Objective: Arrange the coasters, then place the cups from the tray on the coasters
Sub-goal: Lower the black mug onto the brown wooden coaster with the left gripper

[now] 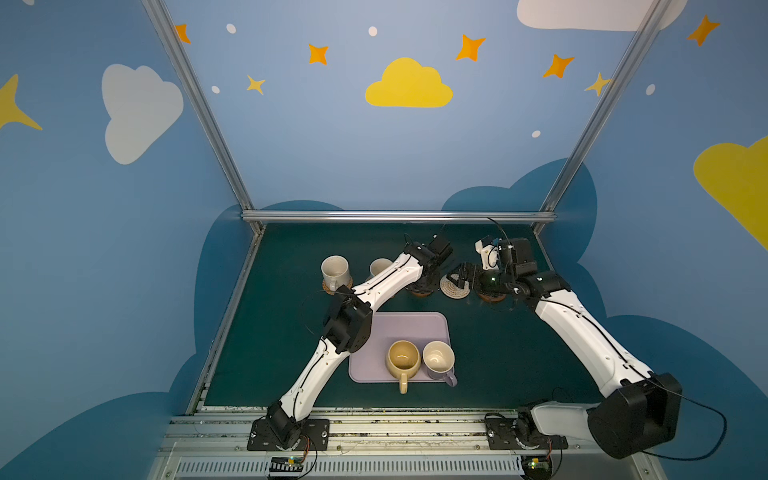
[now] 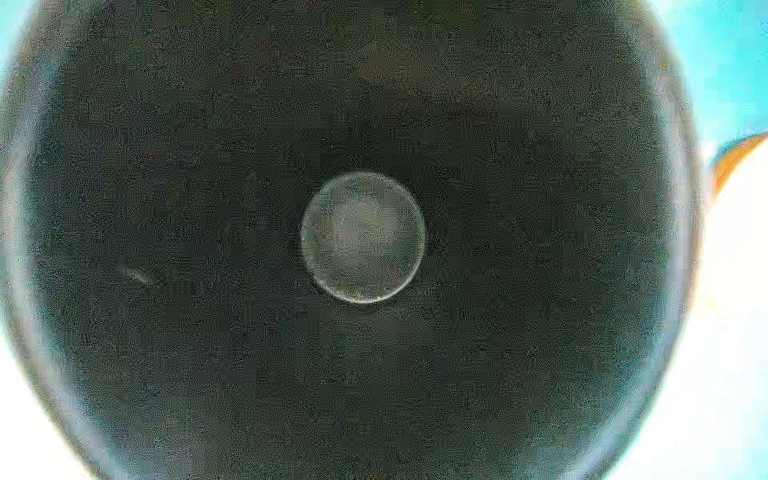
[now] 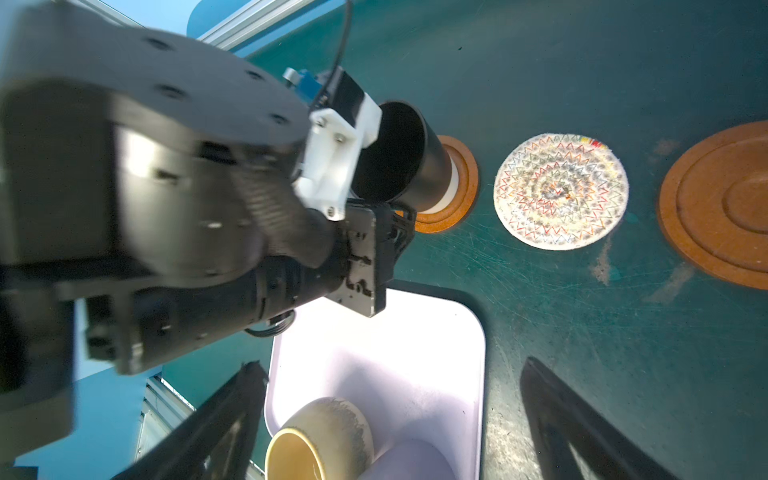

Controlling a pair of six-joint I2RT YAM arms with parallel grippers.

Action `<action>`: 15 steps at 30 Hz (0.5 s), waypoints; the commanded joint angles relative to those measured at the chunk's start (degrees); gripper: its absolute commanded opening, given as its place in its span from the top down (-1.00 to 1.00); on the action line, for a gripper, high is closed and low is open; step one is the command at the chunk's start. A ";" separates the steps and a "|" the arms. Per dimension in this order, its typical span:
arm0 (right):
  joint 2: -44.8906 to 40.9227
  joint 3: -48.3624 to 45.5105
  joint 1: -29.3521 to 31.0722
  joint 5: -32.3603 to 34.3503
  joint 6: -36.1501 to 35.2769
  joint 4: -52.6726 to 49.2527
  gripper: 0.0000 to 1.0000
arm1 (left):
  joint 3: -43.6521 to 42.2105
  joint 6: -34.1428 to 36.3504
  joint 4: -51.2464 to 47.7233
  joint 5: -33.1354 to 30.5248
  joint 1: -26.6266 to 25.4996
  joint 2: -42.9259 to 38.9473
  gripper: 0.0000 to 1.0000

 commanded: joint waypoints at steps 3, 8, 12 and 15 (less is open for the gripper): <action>-0.60 0.68 -0.38 -0.30 -0.17 -0.86 -0.91 | 1.57 -0.02 0.26 -0.79 0.06 -0.42 0.94; -0.28 0.42 -0.53 -0.56 0.01 -0.49 -0.91 | 1.56 -0.46 0.31 0.25 0.00 -0.36 0.93; -0.32 0.43 -0.53 -0.74 0.03 -0.49 -0.91 | 1.65 -0.37 0.19 0.10 0.06 -0.10 0.69; -0.37 0.34 -0.61 -0.56 0.01 -0.41 -0.91 | 1.74 -0.41 0.27 0.54 0.07 0.01 0.53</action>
